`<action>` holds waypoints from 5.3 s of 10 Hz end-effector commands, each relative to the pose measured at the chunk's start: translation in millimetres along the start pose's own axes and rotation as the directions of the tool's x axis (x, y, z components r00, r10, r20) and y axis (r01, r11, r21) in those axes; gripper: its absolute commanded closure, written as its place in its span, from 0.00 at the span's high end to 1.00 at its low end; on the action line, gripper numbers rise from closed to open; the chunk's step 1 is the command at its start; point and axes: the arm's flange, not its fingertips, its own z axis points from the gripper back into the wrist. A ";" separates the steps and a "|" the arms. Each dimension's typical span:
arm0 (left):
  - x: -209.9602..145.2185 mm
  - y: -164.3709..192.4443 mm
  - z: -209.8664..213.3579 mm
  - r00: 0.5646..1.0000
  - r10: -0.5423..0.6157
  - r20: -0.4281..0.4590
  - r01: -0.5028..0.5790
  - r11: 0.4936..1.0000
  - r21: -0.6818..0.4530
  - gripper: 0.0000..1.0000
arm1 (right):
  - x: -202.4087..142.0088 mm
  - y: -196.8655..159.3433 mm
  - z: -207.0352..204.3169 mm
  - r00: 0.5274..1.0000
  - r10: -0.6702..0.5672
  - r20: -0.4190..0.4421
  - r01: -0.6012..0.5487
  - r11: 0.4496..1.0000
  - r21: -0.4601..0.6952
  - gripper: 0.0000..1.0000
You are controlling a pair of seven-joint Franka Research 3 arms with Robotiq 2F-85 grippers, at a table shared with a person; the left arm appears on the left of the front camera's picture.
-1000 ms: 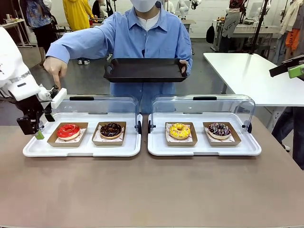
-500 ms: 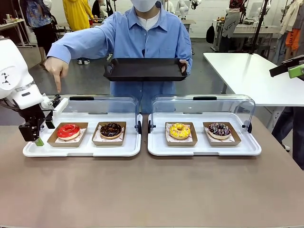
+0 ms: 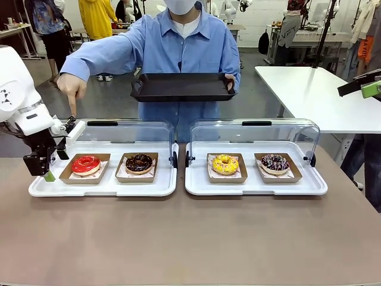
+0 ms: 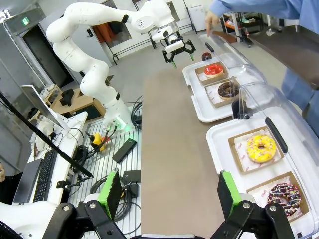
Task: Provide the desired donut to the person.
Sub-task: Pick up and lift the Paper togo box containing the Donut pointed at by the person.
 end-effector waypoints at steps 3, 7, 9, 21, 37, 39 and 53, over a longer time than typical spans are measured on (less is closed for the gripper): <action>2.8 11.8 -29.8 0.997 0.005 -0.076 -0.004 1.000 0.015 1.00 | -0.1 -0.4 -0.2 1.000 0.004 0.008 -0.004 1.000 0.007 1.00; 1.3 31.9 -50.0 0.995 0.010 -0.100 -0.007 0.999 0.031 1.00 | -0.1 -0.4 -0.2 1.000 0.004 0.008 -0.004 1.000 0.007 1.00; -2.0 43.0 -57.4 0.995 0.029 -0.093 -0.027 0.999 0.022 1.00 | -0.1 -0.4 -0.2 1.000 0.004 0.008 -0.004 1.000 0.007 1.00; -23.1 40.0 -66.2 0.998 0.022 -0.065 -0.021 1.000 0.021 1.00 | -0.1 -0.4 -0.2 1.000 0.004 0.008 -0.004 1.000 0.007 1.00; -22.8 41.6 -72.5 0.997 0.015 -0.076 -0.018 0.999 -0.041 0.00 | -0.1 -0.4 -0.2 1.000 0.004 0.008 -0.004 1.000 0.007 1.00; -22.6 34.0 -65.5 0.996 -0.007 -0.091 0.004 1.000 -0.025 0.00 | -0.1 -0.4 -0.2 1.000 0.004 0.008 -0.004 1.000 0.007 1.00; 29.2 -140.9 237.7 0.997 0.012 -0.076 0.001 0.985 0.170 0.00 | -0.1 -0.4 -0.2 1.000 0.004 0.008 -0.004 1.000 0.007 1.00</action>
